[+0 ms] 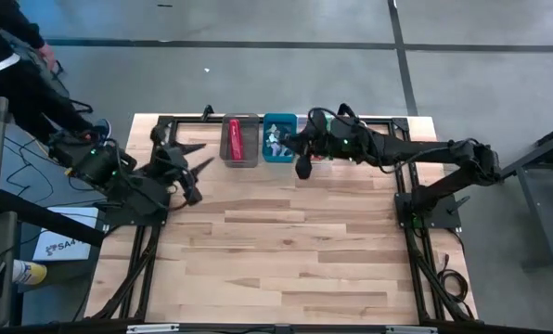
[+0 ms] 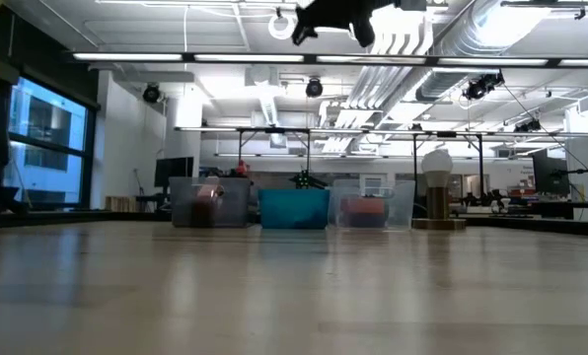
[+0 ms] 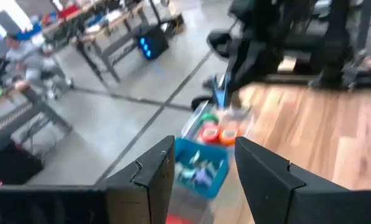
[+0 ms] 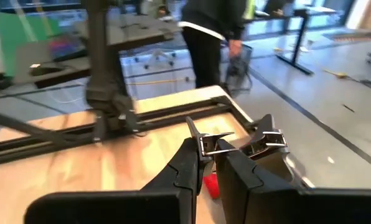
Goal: Pick and place Stapler, Stapler remover, tape
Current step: Put the black staple remover into the blue bin
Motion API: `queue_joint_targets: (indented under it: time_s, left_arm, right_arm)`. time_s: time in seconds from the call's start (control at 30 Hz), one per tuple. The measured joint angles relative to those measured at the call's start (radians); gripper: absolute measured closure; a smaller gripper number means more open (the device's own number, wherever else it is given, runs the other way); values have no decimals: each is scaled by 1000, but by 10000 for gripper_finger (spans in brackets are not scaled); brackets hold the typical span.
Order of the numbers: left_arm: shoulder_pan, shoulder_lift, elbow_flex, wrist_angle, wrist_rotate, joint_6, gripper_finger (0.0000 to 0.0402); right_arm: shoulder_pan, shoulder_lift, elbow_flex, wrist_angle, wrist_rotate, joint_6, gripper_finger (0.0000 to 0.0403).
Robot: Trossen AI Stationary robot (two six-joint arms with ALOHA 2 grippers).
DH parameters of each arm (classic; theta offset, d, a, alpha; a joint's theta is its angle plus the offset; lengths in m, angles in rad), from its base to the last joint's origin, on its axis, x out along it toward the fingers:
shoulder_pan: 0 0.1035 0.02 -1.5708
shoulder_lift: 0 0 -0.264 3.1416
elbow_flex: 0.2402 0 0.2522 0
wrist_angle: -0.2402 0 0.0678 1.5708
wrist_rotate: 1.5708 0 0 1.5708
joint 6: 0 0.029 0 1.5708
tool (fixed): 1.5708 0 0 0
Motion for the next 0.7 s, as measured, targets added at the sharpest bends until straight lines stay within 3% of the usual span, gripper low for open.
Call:
queue_joint_targets:
  time_s: [0.13, 0.33, 0.5, 0.7]
  left_arm:
    - [0, -77, -80, -86, 27, -123, 238]
    - [0, -236, -321, 2, 90, -161, 238]
    - [0, -401, -558, 219, 155, -161, 238]
    - [0, -582, -838, 540, 328, -109, 238]
  right_arm:
    - [-61, 36, 0, 11, -9, 33, 374]
    - [-123, 150, 0, 43, -42, 109, 374]
    - [-164, 230, 0, 100, -53, 180, 374]
    - [-236, 303, 0, 125, -119, 253, 374]
